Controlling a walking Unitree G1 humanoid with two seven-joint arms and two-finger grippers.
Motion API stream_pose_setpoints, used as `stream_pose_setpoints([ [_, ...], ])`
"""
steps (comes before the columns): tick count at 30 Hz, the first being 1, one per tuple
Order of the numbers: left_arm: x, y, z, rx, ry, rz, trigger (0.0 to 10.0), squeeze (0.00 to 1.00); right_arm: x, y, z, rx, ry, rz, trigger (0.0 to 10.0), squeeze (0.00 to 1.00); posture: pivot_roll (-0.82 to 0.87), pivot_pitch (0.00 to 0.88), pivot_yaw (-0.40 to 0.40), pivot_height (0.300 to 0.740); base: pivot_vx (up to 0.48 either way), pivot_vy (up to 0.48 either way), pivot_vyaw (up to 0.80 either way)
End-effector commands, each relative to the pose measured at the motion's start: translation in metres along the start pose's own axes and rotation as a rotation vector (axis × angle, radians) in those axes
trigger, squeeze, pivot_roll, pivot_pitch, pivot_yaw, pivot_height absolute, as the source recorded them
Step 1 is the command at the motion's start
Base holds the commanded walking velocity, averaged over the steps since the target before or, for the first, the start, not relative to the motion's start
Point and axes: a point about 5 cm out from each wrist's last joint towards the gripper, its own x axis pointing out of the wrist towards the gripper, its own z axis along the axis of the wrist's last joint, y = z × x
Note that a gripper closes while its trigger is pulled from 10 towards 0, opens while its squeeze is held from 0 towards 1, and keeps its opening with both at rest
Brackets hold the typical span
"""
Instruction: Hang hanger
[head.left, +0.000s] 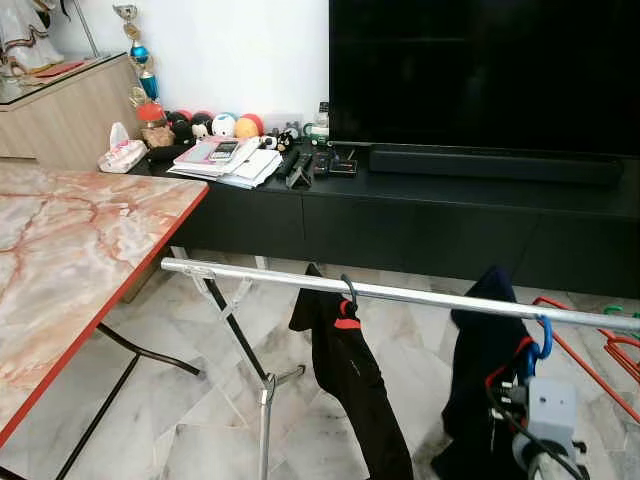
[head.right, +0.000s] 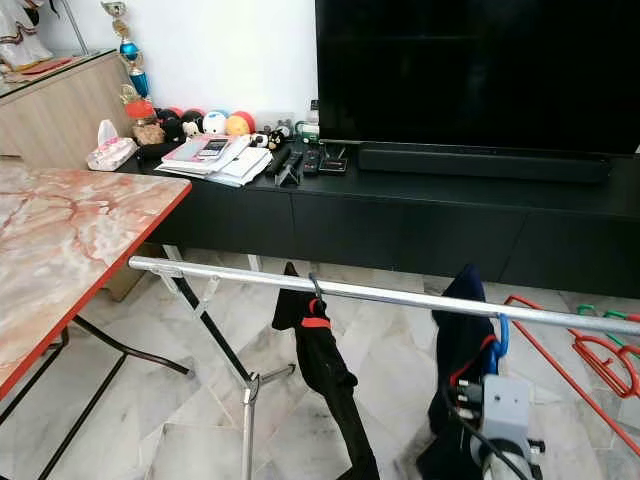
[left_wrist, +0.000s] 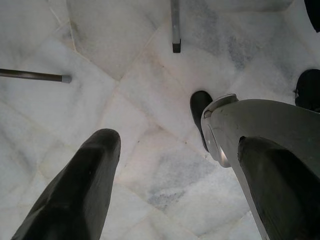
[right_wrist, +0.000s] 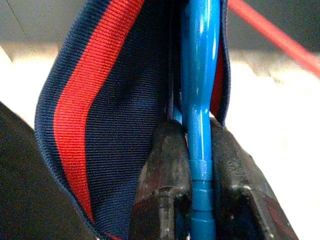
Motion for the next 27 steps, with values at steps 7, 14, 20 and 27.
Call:
stream_pose_setpoints([
  [7, -0.001, 0.004, -0.004, -0.022, 0.009, 0.008, 10.0, 0.00, -0.004, 0.001, -0.004, 0.044, -0.040, 0.016, 0.0, 0.00, -0.01, 0.000, 0.033, 0.740, 0.000, 0.000, 0.00],
  [14, -0.001, 0.005, -0.004, -0.031, -0.002, 0.017, 10.0, 0.00, -0.002, 0.006, -0.001, 0.148, -0.087, 0.057, 10.0, 0.00, -0.01, 0.000, 0.040, 0.740, 0.000, 0.000, 0.00],
  [20, -0.002, 0.008, -0.004, -0.030, 0.000, 0.027, 10.0, 0.00, 0.003, 0.009, 0.002, 0.203, -0.100, 0.068, 10.0, 0.00, 0.00, 0.000, 0.052, 0.740, 0.000, 0.000, 0.00],
  [27, -0.001, 0.007, -0.003, -0.046, -0.003, 0.030, 10.0, 0.00, 0.006, 0.012, 0.006, 0.143, -0.112, 0.122, 10.0, 0.00, 0.00, 0.000, 0.042, 0.740, 0.000, 0.000, 0.00],
])
